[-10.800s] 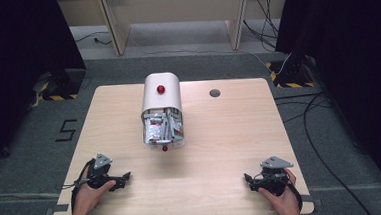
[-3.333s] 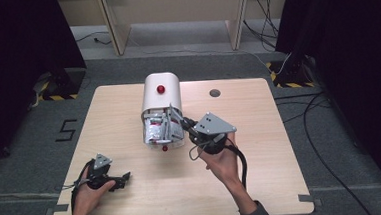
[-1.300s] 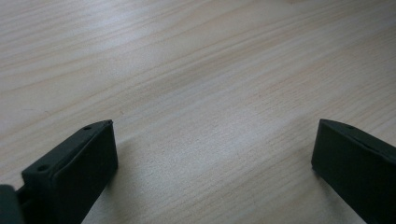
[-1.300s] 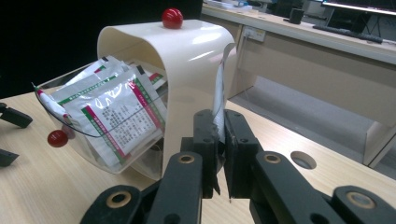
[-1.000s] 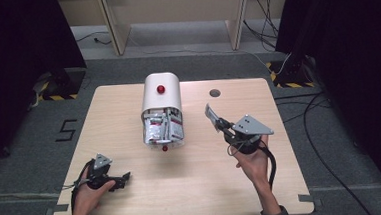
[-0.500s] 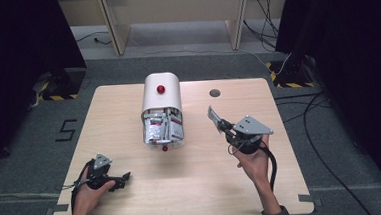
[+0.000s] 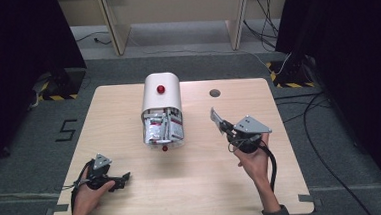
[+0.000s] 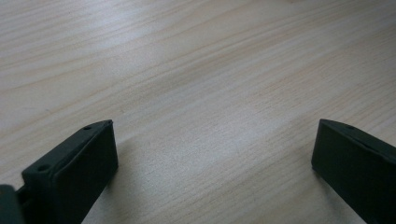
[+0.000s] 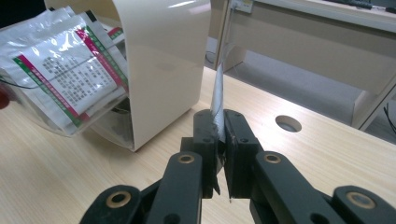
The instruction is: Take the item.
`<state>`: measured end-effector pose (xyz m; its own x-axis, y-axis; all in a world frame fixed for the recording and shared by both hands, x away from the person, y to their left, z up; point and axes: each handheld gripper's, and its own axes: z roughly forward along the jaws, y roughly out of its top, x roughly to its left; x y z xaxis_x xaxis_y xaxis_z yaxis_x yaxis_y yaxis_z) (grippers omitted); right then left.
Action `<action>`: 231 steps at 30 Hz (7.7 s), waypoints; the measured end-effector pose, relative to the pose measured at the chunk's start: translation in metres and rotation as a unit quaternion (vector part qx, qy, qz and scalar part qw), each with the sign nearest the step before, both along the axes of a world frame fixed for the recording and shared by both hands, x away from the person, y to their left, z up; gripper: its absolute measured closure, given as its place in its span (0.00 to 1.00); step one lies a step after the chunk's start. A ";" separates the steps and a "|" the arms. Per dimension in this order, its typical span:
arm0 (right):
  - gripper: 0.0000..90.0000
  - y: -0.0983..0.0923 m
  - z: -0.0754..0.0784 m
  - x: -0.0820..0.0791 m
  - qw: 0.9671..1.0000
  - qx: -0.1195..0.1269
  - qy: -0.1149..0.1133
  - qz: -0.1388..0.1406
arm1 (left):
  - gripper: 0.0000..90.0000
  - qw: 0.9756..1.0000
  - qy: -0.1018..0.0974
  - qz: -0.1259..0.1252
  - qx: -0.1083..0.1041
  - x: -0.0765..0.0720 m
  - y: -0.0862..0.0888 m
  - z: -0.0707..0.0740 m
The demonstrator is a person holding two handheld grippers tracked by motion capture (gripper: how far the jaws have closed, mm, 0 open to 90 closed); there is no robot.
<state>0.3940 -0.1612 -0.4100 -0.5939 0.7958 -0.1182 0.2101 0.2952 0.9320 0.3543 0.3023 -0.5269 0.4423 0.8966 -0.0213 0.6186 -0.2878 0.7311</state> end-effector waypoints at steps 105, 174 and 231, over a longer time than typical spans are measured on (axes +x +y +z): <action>0.67 -0.028 -0.085 0.046 0.982 -0.076 0.141 -0.096 | 0.00 1.000 0.000 0.000 0.000 0.000 0.000 0.000; 0.29 -0.029 -0.069 -0.011 0.988 -0.032 0.134 -0.066 | 0.00 1.000 0.000 0.000 0.000 0.000 0.000 0.000; 0.23 -0.044 -0.107 -0.078 0.981 -0.077 0.163 -0.066 | 0.00 1.000 0.000 0.001 0.000 0.000 0.000 0.000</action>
<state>0.3156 -0.2054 -0.5172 -0.5126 0.8562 -0.0642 0.5360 0.3775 0.7551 0.3539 0.3026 -0.5270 0.4413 0.8971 -0.0219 0.6187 -0.2865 0.7315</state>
